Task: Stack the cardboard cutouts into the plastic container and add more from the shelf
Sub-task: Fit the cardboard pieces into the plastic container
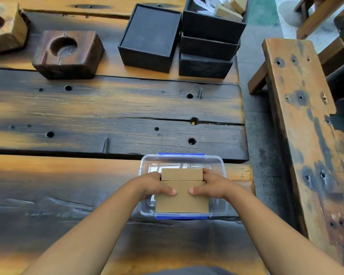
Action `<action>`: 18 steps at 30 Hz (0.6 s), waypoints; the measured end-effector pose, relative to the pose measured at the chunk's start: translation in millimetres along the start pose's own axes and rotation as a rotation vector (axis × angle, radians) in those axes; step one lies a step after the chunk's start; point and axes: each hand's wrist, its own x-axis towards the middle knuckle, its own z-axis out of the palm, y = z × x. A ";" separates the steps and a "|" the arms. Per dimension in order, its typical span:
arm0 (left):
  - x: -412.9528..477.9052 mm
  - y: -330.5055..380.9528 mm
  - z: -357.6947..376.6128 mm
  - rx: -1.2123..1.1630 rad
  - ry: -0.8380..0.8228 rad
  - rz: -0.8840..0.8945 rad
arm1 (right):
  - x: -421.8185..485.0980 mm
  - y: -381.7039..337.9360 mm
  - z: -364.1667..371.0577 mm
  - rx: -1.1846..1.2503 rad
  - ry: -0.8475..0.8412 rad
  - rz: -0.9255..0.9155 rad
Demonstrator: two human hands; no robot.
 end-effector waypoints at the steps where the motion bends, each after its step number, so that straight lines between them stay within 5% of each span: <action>1: -0.5 -0.8 -0.5 -0.013 0.001 0.000 | -0.3 -1.0 1.1 -0.023 0.001 -0.006; 18: 0.9 -4.2 5.1 0.109 0.078 -0.018 | -3.8 -2.9 3.9 -0.088 0.045 -0.015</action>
